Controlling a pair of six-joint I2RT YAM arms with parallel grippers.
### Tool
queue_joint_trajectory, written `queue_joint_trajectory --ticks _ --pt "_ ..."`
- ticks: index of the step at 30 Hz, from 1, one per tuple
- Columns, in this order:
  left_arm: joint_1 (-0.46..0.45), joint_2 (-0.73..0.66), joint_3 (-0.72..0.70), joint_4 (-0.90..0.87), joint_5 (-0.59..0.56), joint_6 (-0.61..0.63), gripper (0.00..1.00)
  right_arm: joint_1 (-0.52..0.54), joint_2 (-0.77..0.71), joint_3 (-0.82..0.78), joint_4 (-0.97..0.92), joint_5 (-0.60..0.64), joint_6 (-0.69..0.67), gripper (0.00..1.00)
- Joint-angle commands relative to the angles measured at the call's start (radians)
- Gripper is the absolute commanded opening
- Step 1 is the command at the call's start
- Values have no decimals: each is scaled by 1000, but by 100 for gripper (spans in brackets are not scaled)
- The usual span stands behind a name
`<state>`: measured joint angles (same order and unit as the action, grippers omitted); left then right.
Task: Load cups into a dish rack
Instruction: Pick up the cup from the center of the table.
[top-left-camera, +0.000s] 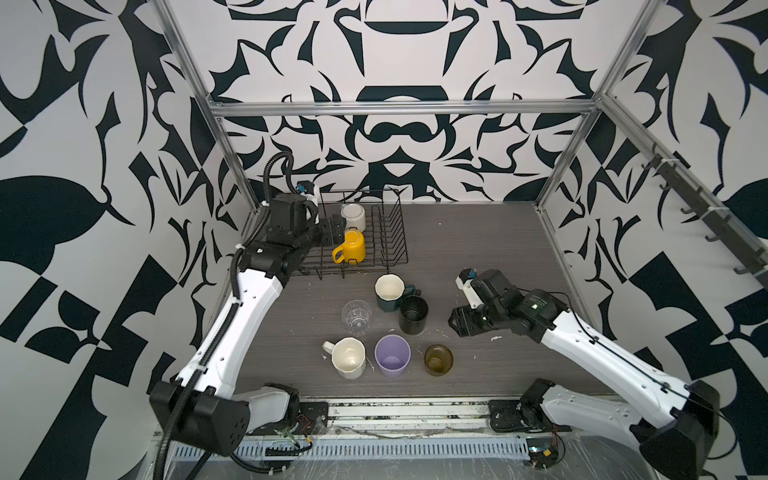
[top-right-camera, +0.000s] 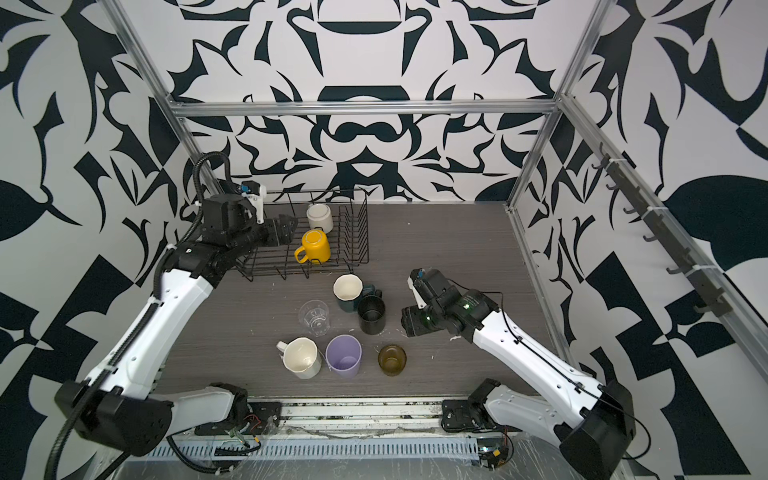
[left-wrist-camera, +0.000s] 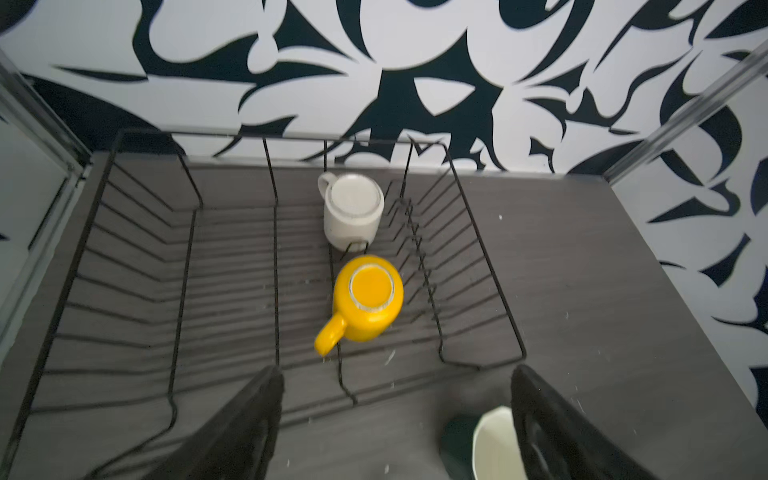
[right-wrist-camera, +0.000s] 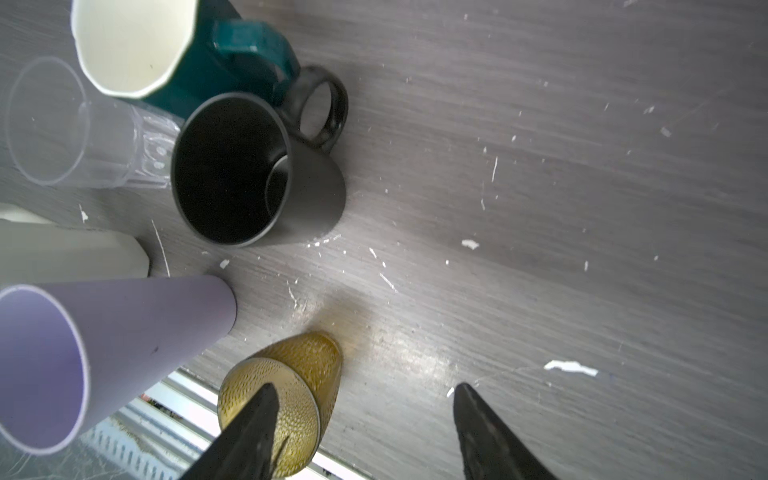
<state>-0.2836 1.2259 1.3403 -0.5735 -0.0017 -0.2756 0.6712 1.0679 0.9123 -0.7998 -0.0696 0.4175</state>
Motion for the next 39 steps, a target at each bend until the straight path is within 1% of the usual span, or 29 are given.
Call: queue_joint_trajectory --ticks 1,3,7,10,13,18,22,28,31,35,39 --pt "0 -80 -28 -286 49 -151 86 -3 36 75 92 39 -24 73" --pt "-9 -122 -66 -361 56 -212 81 -15 60 93 136 24 -39 77" --pt "-52 -176 -109 -500 -23 -266 80 -71 104 113 208 -48 -55 80" --pt "-71 -152 -127 -541 -28 -281 78 -121 107 108 255 -111 -43 81" --pt "-116 -108 -138 -568 -58 -295 77 -156 86 105 271 -115 -42 82" --pt "-159 -67 -202 -534 -50 -323 76 -203 37 85 283 -110 -43 85" --pt "-188 -19 -214 -498 -46 -325 74 -227 20 76 282 -122 -46 85" --pt "-213 40 -247 -442 -44 -327 70 -240 3 64 278 -125 -49 85" --pt "-221 94 -267 -418 -56 -327 68 -242 -5 57 281 -126 -49 85" --pt "-234 150 -270 -413 -69 -324 64 -249 -10 53 281 -127 -52 85" --pt "-250 198 -265 -411 -76 -323 62 -252 -14 50 281 -129 -54 85"
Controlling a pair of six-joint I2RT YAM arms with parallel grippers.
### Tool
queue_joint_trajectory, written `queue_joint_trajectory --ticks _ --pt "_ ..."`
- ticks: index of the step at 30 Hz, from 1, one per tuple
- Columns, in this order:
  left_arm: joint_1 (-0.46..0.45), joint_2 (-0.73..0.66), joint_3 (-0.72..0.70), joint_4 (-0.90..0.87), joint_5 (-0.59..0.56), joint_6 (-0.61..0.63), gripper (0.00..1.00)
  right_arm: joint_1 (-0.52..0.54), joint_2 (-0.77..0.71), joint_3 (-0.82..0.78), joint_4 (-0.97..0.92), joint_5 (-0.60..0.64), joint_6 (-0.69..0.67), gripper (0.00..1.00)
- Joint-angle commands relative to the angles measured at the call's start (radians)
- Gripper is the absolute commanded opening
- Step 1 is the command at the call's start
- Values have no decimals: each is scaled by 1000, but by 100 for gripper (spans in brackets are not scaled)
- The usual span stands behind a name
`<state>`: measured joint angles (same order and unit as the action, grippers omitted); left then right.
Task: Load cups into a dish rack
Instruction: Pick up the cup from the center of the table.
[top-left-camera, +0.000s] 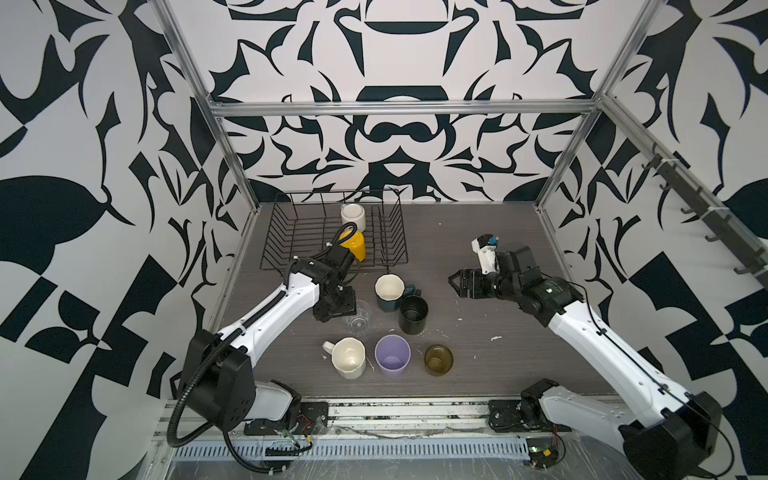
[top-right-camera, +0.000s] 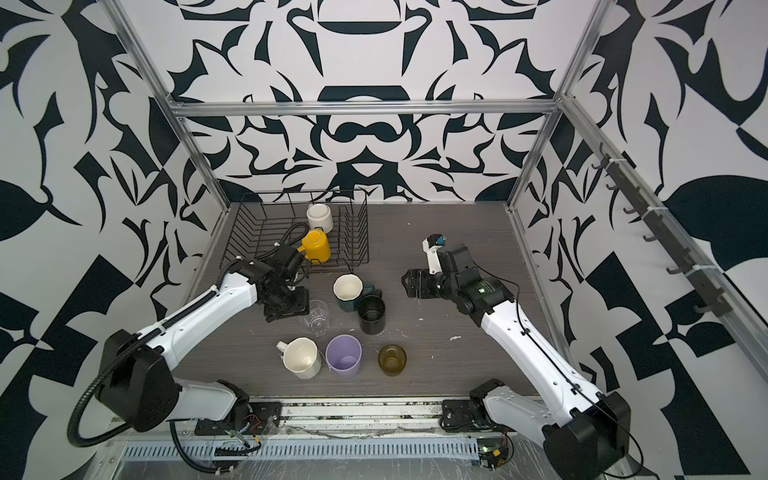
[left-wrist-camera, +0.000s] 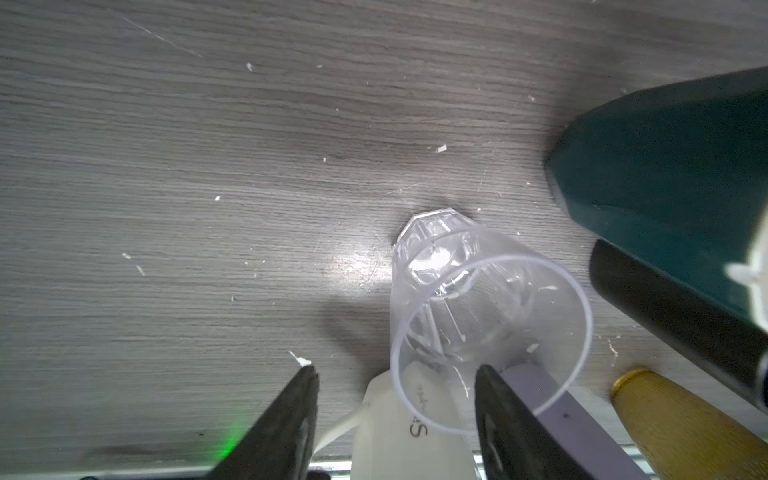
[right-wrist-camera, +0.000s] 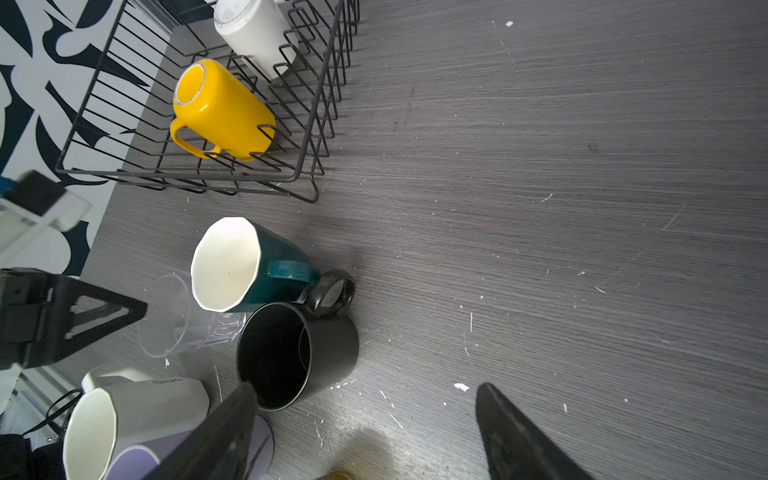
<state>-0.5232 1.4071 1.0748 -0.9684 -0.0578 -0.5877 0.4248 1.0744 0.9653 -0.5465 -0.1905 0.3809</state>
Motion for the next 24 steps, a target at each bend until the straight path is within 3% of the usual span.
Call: queue_joint_trajectory --ticks 1,16,24 --pt "-11 27 2 -14 -24 -11 61 -8 -21 -4 27 -8 -17 85" --pt "-11 139 -7 42 -40 -14 45 -15 -33 -11 23 -4 -22 85" --pt "-11 156 -7 46 -32 -6 29 -17 -28 -8 24 -6 -24 85"
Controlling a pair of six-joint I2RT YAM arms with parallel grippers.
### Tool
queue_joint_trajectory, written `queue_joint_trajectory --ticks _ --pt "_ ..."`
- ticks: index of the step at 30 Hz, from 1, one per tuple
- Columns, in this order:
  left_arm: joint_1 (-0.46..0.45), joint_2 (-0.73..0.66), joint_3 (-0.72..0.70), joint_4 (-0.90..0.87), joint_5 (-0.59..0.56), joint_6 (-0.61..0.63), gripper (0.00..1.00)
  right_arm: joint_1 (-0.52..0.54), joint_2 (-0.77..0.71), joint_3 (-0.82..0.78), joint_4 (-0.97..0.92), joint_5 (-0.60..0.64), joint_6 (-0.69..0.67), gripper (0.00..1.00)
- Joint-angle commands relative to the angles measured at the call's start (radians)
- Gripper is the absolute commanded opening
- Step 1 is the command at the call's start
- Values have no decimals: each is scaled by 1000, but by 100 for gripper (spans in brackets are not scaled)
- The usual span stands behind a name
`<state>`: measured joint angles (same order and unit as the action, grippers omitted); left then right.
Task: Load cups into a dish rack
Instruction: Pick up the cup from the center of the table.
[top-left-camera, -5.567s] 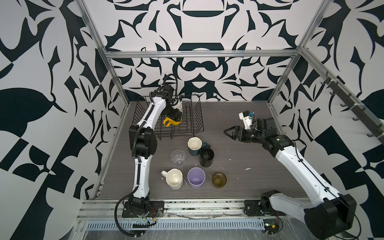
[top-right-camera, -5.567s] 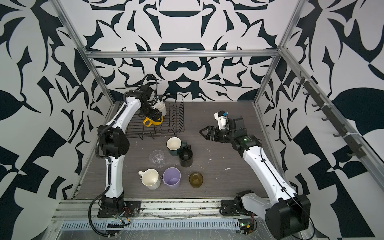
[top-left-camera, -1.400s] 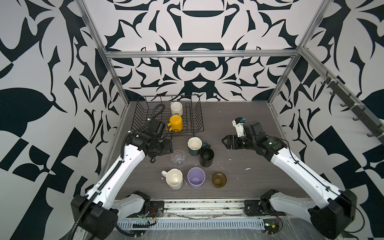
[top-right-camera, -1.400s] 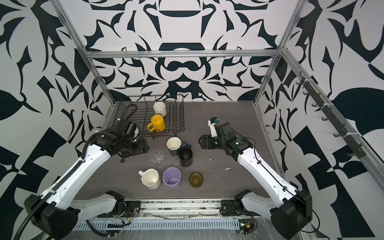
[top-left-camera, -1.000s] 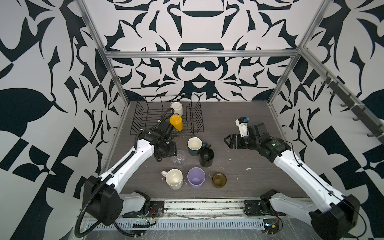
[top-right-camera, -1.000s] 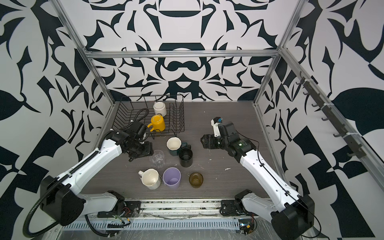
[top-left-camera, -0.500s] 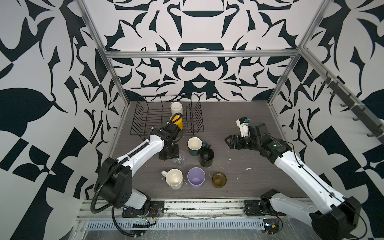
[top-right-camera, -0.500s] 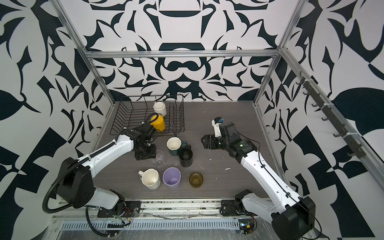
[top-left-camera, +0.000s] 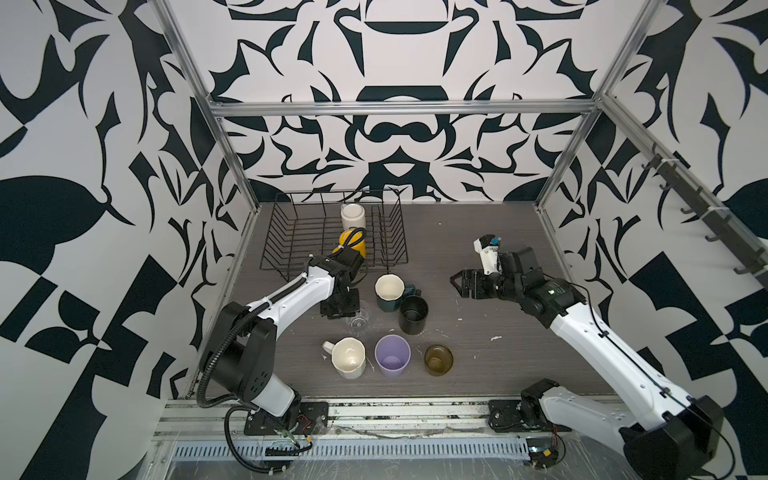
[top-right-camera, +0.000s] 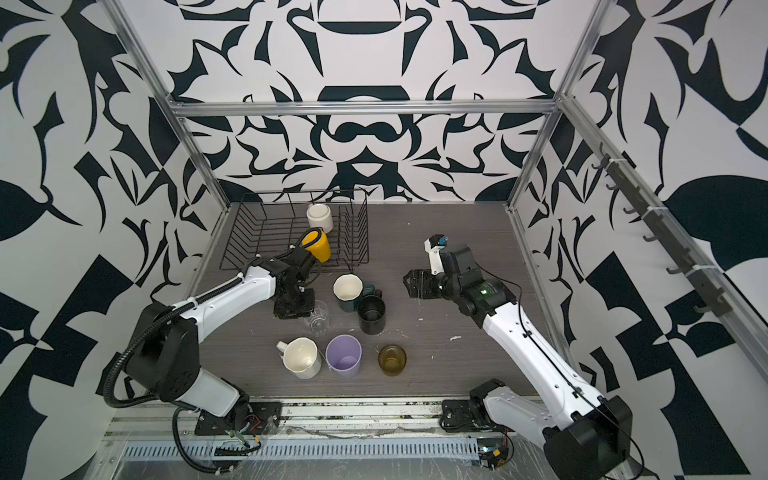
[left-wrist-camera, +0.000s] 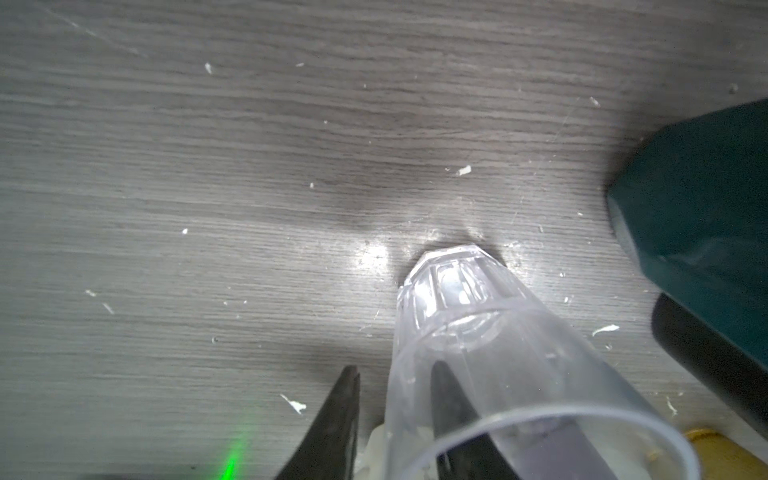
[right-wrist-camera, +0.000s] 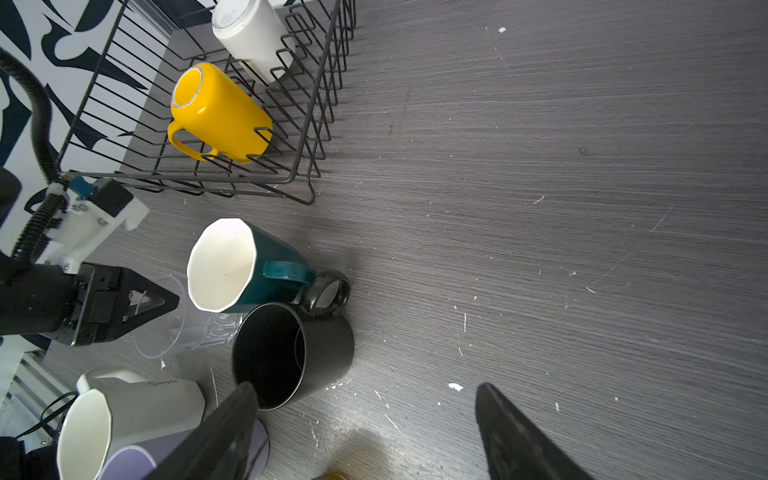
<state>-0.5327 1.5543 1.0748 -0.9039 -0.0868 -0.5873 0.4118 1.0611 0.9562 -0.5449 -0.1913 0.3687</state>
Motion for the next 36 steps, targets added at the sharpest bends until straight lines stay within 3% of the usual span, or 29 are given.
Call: queue_joint_trajectory --ticks 1,17,27,36 --pt "-1 10 -7 -22 -2 -6 28 -6 -16 1 23 -5 -13 85" --pt "2 2 11 -49 -19 -1 0 -7 -9 6 28 -16 -12 85" --pt "13 -53 41 -97 -62 7 0 -8 -7 6 33 -16 -12 85" --pt "57 -182 87 -126 -93 43 0 -10 -7 16 35 -19 -16 85"
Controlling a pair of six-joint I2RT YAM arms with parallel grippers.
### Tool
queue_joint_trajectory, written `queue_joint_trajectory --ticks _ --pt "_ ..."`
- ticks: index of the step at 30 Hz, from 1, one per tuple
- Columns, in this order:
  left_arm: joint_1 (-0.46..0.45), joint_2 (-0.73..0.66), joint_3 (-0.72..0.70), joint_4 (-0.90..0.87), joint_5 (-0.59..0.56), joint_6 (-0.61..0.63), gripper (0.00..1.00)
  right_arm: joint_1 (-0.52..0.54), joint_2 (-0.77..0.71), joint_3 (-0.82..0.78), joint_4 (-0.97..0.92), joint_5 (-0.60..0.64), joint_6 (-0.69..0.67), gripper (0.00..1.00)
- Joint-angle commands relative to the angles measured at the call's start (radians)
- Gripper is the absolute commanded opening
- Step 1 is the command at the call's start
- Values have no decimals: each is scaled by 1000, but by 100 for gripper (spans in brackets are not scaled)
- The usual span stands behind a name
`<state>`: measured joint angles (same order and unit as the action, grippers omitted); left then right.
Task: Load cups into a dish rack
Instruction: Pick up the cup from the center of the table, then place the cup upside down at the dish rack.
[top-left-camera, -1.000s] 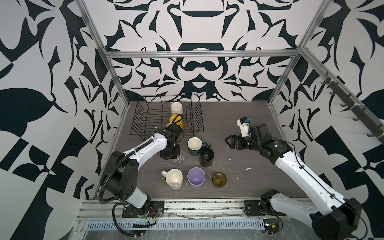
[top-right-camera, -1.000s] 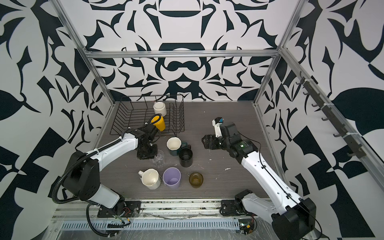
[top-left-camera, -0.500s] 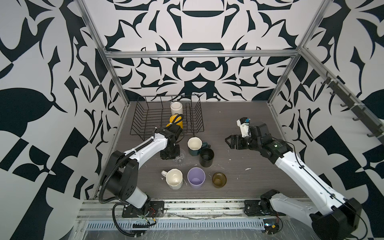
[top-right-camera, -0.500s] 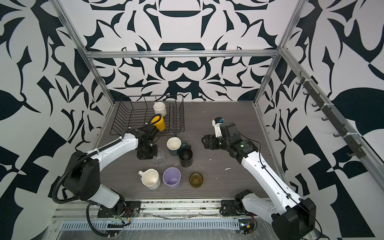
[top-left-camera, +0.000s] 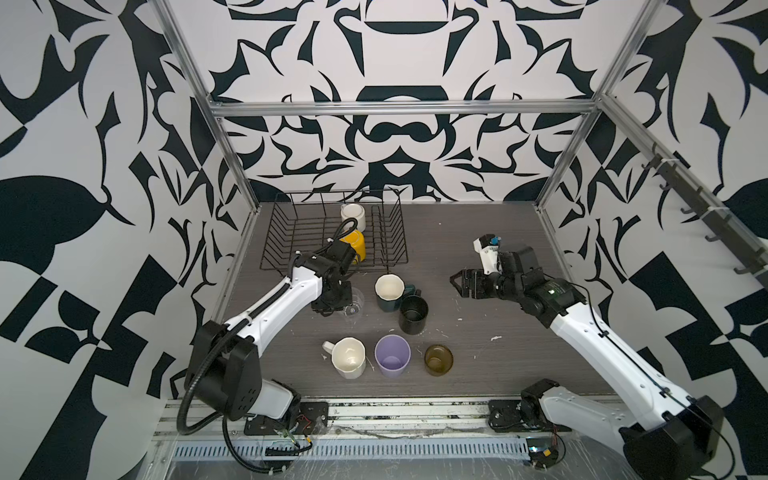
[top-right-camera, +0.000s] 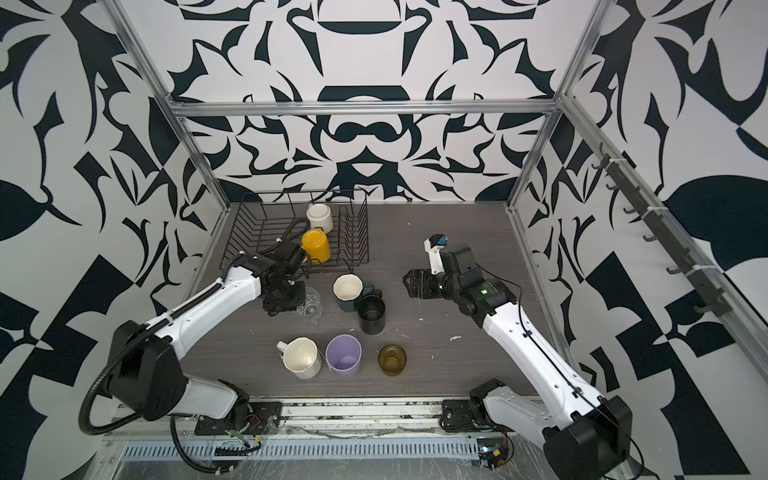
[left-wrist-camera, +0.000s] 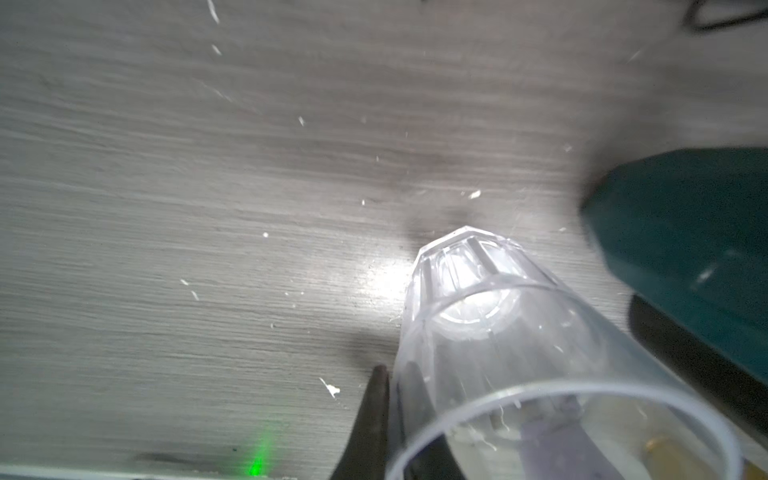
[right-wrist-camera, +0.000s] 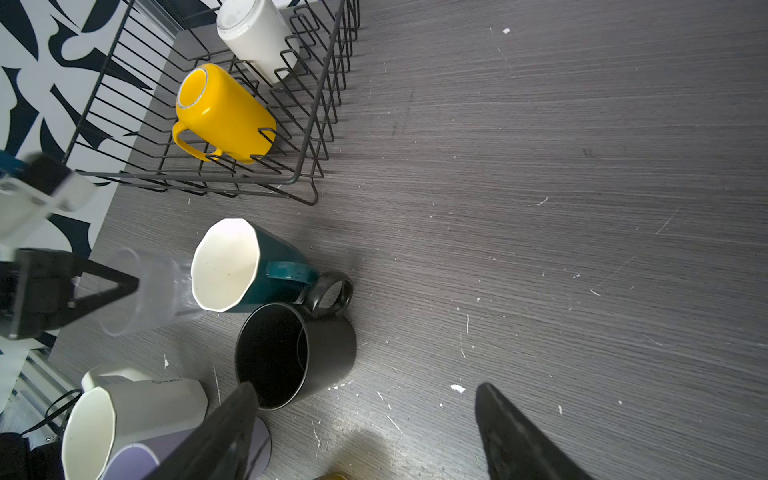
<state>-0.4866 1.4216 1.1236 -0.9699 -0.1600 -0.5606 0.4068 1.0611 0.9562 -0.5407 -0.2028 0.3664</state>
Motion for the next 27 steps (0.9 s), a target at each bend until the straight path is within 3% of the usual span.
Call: queue_joint_trajectory --ticks 1,8,12,20,27 --pt "15 -68 44 -70 -22 24 0 -5 -7 16 31 -8 -14 85" --pt "50 -268 146 -113 -53 86 0 -9 -6 26 58 -42 -18 85" --pt "70 -358 173 -10 24 118 0 -9 -19 25 125 -109 -6 85" --pt "150 -380 65 408 452 115 0 -14 -26 12 423 -394 101 85" --pt "204 -320 -20 723 771 28 0 -19 7 -9 699 -567 253 85"
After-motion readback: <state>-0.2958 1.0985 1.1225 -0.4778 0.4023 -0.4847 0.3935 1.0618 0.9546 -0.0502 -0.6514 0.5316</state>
